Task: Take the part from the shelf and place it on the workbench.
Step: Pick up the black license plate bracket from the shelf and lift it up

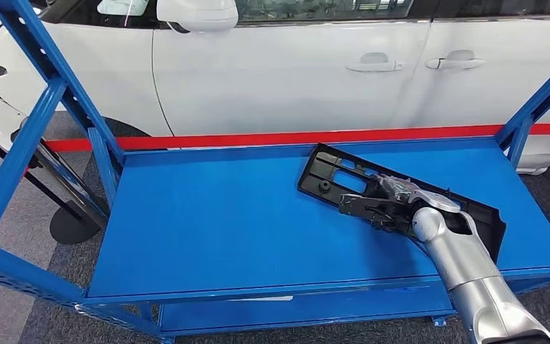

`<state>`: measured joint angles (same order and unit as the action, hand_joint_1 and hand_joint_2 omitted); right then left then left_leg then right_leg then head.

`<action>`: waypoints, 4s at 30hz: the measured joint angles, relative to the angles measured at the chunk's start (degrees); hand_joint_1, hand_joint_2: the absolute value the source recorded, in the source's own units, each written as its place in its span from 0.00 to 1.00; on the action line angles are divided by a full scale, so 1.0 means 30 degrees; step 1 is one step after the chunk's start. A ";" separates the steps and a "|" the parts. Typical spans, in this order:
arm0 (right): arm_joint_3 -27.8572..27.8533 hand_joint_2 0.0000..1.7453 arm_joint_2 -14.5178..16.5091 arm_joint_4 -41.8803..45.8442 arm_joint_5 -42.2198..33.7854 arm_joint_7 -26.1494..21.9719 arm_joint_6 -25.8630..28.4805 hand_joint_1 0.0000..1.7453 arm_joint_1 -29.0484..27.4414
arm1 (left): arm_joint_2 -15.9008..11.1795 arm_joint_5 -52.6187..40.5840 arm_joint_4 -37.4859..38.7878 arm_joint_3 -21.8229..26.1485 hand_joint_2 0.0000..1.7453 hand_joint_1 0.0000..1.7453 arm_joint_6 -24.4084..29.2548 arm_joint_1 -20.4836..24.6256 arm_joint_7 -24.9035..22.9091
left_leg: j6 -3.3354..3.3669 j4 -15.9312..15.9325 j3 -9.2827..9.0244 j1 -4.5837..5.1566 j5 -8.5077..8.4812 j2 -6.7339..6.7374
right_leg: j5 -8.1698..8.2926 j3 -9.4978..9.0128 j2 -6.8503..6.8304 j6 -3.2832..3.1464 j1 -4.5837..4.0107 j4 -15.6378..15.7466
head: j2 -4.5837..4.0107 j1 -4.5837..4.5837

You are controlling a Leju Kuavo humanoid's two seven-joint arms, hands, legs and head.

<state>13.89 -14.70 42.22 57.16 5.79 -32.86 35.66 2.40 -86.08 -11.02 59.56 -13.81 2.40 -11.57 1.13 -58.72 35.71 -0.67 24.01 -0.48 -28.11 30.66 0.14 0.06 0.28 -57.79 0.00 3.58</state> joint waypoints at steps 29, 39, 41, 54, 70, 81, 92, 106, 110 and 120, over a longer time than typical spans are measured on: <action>-0.0668 1.00 0.0091 0.0015 0.0078 -0.0546 -0.0207 1.00 0.0042 | -0.0087 -0.0016 0.0000 0.0000 0.00 0.00 -0.0029 0.0000 0.0018 | -0.0003 0.0001 -0.0130 -0.0013 0.0019 0.0003 | -0.0019 -0.0132 0.0000 -0.0012 -0.0011 0.0009 | 0.0000 -0.0005; -0.0675 1.00 0.0084 0.0091 -0.0075 -0.0564 -0.0078 1.00 0.0026 | -0.0087 -0.0026 -0.0002 0.0000 0.00 0.00 -0.0044 0.0001 -0.0004 | -0.0002 0.0001 -0.0155 -0.0012 0.0022 0.0004 | -0.0021 -0.0155 0.0004 -0.0012 -0.0008 0.0010 | 0.0000 -0.0004; -0.0675 1.00 0.0084 0.0091 -0.0075 -0.0585 -0.0080 0.78 0.0020 | -0.0089 -0.0027 -0.0002 0.0000 0.00 0.00 -0.0044 0.0000 0.0000 | -0.0002 0.0001 -0.0156 -0.0012 0.0022 0.0004 | -0.0021 -0.0157 0.0005 -0.0012 -0.0007 0.0011 | 0.0000 -0.0005; -0.0675 1.00 0.0031 0.0361 0.0905 0.0251 -0.0326 0.00 -0.0362 | -0.0106 -0.0042 -0.0002 0.0000 0.00 0.00 -0.0055 0.0019 0.0459 | -0.0010 0.0001 -0.0177 -0.0011 0.0029 0.0012 | -0.0022 -0.0167 0.0005 -0.0012 -0.0006 0.0013 | 0.0000 0.0000; -0.0675 1.00 -0.0931 0.1916 0.1969 0.0909 -0.2160 0.00 -0.0716 | 0.0341 -0.0049 0.0016 0.0000 0.00 0.00 -0.0004 0.0135 0.1439 | -0.0003 0.0000 -0.0156 0.0008 0.0047 0.0017 | -0.0023 -0.0149 0.0018 -0.0011 0.0011 0.0016 | 0.0000 0.0000; -0.0675 1.00 -0.1776 0.3020 0.2078 0.0825 -0.3586 1.00 -0.0961 | 0.0647 -0.0049 0.0029 -0.0007 0.00 0.00 0.0002 0.0219 0.1987 | -0.0002 0.0000 -0.0138 0.0008 0.0047 0.0016 | -0.0023 -0.0136 0.0018 -0.0010 0.0011 0.0016 | 0.0000 0.0000; -0.0677 1.00 -0.2182 0.3967 0.1737 0.0787 -0.3744 1.00 -0.1237 | 0.0714 -0.0049 0.0044 -0.0015 0.00 0.00 0.0000 0.0270 0.2051 | -0.0003 0.0001 -0.0121 0.0003 0.0048 0.0018 | -0.0028 -0.0119 0.0019 -0.0006 0.0002 0.0015 | 0.0000 -0.0002; -0.0748 1.00 -0.2259 0.4395 0.1277 0.0765 -0.3608 1.00 -0.1333 | 0.0771 -0.0045 0.0044 -0.0015 0.25 0.00 0.0000 0.0285 0.2093 | -0.0003 0.0000 -0.0121 0.0003 0.0050 0.0020 | -0.0031 -0.0119 0.0021 -0.0002 0.0005 0.0016 | 0.0000 0.0000; -0.0748 1.00 -0.2301 0.4448 0.1111 0.0765 -0.3517 1.00 -0.1372 | 0.0807 -0.0033 0.0044 -0.0015 1.00 0.00 -0.0009 0.0291 0.2269 | -0.0003 0.0000 -0.0123 0.0003 0.0052 0.0023 | -0.0031 -0.0115 0.0021 -0.0002 0.0004 0.0016 | 0.0000 0.0000; -0.0783 1.00 -0.2720 0.4880 0.0495 0.0756 -0.3402 1.00 -0.1780 | 0.0872 -0.0025 0.0051 -0.0213 1.00 0.00 0.0241 0.0283 0.2229 | -0.0002 0.0000 -0.0123 0.0002 0.0052 0.0007 | -0.0033 -0.0118 0.0006 -0.0002 0.0005 0.0017 | 0.0000 0.0000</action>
<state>11.55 -22.86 56.86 58.65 8.06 -43.06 30.32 5.02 -86.15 -10.86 58.92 -13.09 3.25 -4.89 1.12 -58.73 35.34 -0.67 24.16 -0.45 -28.21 30.31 0.16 0.05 0.29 -57.74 0.00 3.58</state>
